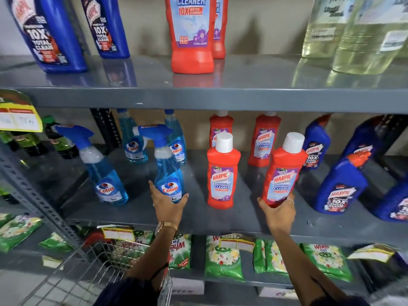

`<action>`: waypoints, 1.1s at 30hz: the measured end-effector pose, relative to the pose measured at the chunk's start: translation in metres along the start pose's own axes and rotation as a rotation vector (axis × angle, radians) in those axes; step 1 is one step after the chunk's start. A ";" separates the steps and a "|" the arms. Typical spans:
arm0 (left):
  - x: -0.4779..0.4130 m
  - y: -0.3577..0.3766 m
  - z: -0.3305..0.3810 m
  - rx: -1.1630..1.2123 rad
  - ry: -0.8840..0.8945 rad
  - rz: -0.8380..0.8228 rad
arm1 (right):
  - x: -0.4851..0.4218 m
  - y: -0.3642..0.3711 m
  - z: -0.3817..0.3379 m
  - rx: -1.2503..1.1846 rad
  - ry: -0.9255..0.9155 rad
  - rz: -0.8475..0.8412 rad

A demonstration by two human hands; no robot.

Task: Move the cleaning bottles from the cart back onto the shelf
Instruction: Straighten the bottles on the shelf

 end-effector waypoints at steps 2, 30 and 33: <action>0.001 -0.001 0.000 -0.013 -0.006 -0.007 | 0.002 0.001 -0.001 -0.018 0.012 -0.031; 0.208 0.122 0.085 -0.882 0.875 -0.437 | -0.086 -0.121 0.033 -0.081 -0.038 0.144; 0.213 0.122 0.091 -0.864 0.822 -0.430 | -0.086 -0.121 0.035 -0.091 -0.010 0.120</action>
Point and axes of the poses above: each hand's wrist, its own x-axis away from the middle knuckle, its own y-axis out of the palm, z = x × y, the point moved 5 cm from there along -x, towards the middle knuckle, and after that the axes turned 9 degrees about -x, right-handed, at the moved point
